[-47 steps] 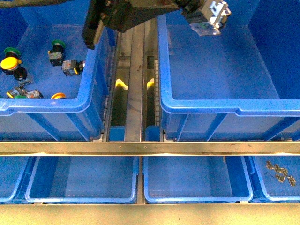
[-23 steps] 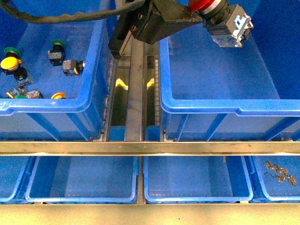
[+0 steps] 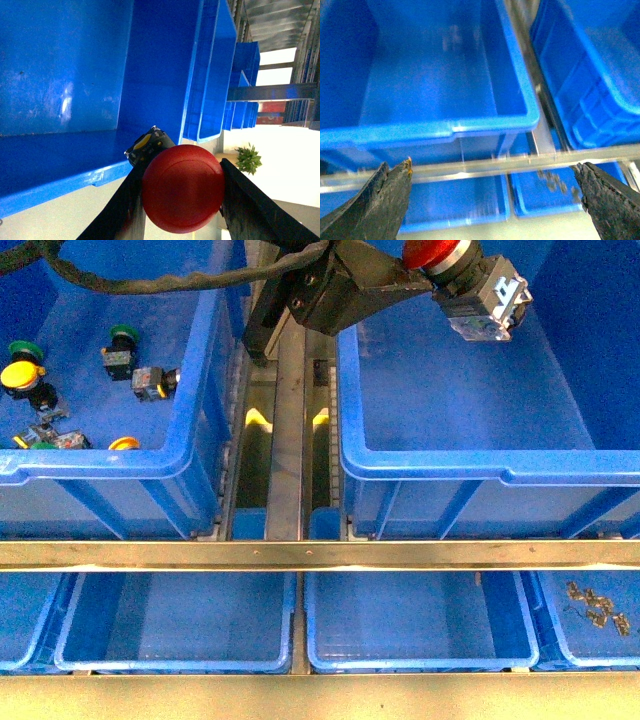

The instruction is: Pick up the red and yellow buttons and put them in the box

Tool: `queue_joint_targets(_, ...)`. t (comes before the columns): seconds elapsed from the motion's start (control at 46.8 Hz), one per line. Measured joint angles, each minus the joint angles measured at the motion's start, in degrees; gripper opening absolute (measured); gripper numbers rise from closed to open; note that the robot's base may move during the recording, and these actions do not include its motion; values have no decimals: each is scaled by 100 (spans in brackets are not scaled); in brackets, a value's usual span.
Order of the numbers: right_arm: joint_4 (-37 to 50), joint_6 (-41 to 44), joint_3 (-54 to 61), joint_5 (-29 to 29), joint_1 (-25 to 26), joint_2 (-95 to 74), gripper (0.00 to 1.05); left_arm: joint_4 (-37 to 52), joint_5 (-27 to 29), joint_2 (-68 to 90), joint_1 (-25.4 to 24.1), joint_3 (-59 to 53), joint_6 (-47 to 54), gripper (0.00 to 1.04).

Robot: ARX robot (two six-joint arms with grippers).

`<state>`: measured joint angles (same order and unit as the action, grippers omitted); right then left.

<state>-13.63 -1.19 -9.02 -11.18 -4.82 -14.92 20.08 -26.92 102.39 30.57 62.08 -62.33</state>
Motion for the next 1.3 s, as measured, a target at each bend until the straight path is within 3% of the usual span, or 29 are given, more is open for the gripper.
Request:
queue_joint_targets(0.043, 190, 168, -216, 129, -129, -647, 99, 7, -4, 0, -4, 2, 2, 34)
queue_joint_targets(0.214, 2269, 1255, -1053, 1025, -557, -3294, 99, 2, -24, 44, -72, 4, 13, 34)
queue_joint_targets(0.32, 2946, 1792, -1556, 1384, -688, -4437, 99, -55, -22, 44, -116, 4, 37, 34)
queue_joint_targets(0.79, 3353, 2553, -2212, 1856, -1425, -5661, 99, -90, -26, 44, -116, 101, 96, 34)
queue_joint_targets(1.302, 3759, 3314, -2684, 2135, -1687, -6542, 99, -131, -24, 44, -111, 103, 133, 34)
